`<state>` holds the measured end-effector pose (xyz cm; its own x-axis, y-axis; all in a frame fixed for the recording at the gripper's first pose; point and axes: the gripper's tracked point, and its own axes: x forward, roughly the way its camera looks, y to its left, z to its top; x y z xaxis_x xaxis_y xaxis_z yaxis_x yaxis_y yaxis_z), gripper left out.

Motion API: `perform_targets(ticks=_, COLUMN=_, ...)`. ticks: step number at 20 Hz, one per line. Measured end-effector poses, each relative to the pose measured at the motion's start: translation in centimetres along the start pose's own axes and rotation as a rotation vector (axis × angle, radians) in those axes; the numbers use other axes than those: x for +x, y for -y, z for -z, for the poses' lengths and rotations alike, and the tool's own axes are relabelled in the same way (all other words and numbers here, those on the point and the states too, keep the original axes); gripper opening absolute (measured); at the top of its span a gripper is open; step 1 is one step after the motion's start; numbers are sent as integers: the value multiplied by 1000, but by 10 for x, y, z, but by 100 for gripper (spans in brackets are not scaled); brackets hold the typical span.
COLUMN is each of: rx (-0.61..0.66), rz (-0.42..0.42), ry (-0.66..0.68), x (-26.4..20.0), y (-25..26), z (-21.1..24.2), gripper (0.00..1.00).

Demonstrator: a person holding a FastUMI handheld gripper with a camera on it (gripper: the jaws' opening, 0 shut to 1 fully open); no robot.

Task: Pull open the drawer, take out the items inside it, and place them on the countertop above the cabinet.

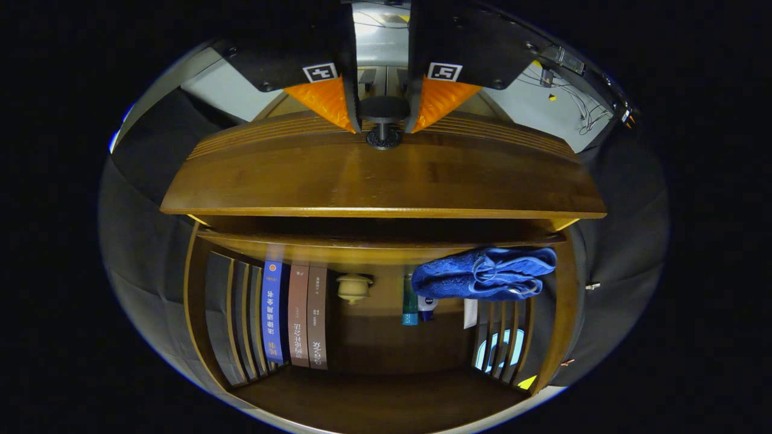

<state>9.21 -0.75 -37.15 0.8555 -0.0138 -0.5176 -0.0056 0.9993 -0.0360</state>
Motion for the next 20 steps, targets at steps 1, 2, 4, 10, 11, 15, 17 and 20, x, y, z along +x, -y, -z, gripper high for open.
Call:
perform_targets(ticks=1, rx=0, rz=-1, ry=-6, x=-9, y=0, z=3, gripper=39)
perform_targets(ticks=2, rx=-2, rz=-3, ry=-12, x=-17, y=0, z=7, gripper=39)
perform_targets(ticks=4, rx=0, rz=-3, ry=-21, x=-32, y=2, z=13, gripper=39)
perform_targets(ticks=10, rx=14, rz=-7, ry=-44, x=-64, y=3, z=26, gripper=39)
perform_targets(ticks=11, rx=15, rz=-7, ry=-48, x=-68, y=3, z=29, gripper=39)
perform_targets(ticks=15, rx=21, rz=-9, ry=-59, x=-83, y=3, z=35, gripper=39)
perform_targets(ticks=17, rx=27, rz=-6, ry=-64, x=-90, y=4, z=39, gripper=39)
perform_targets(ticks=20, rx=33, rz=5, ry=-95, x=-92, y=5, z=50, gripper=39)
